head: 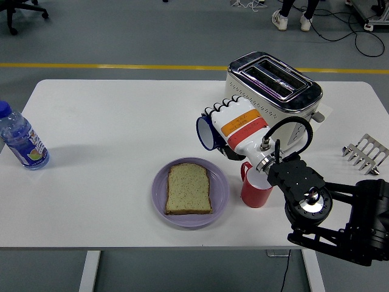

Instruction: Pick up the cup,pour liquid into bread,place the cup on the desk

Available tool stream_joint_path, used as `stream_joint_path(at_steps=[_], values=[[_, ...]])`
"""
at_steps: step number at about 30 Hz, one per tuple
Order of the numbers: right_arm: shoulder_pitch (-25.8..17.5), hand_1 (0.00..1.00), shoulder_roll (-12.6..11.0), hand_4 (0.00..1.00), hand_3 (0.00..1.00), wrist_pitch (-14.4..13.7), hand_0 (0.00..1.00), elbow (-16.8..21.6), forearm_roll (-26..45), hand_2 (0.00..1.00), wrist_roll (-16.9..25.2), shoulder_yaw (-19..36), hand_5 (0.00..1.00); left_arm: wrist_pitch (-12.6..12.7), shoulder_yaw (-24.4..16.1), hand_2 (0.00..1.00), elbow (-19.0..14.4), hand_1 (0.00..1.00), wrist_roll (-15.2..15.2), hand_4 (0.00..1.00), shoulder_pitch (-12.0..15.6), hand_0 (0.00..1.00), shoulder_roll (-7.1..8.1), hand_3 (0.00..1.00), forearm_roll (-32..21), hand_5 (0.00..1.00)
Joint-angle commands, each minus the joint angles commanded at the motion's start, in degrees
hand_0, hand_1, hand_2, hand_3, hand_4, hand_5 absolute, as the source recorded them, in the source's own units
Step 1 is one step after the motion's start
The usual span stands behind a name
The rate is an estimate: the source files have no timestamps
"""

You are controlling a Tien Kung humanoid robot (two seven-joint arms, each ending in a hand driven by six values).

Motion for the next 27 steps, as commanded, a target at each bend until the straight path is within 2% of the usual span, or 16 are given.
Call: stream_joint_path(at_steps=[10, 16, 17, 27], values=[[4.7, 0.367, 1.38, 0.671, 0.558, 4.96, 0.38, -0.42, 0.0, 0.533, 0.0, -6.24, 0.002, 0.0, 0.61, 0.656, -0.01, 0.646, 0.01, 0.321, 0.54, 0.636, -0.02, 0.547, -0.41, 0.844], [5.26, 0.364, 1.22, 0.668, 0.559, 7.0, 0.377, -0.32, 0.0, 0.536, 0.0, -7.9, 0.002, -0.01, 0.85, 0.656, -0.02, 0.644, 0.03, 0.321, 0.88, 0.636, -0.05, 0.547, -0.62, 0.843], [5.23, 0.372, 1.19, 0.641, 0.563, 7.09, 0.387, -0.33, 0.0, 0.543, 0.0, -7.84, 0.002, -0.01, 0.87, 0.656, -0.02, 0.645, 0.03, 0.32, 0.92, 0.636, -0.06, 0.546, -0.64, 0.843], [4.83, 0.371, 0.99, 0.638, 0.563, 6.82, 0.395, -0.51, 0.0, 0.545, 0.0, -6.63, 0.002, -0.05, 1.4, 0.656, -0.01, 0.646, 0.04, 0.32, 1.1, 0.635, -0.09, 0.547, -0.76, 0.844]])
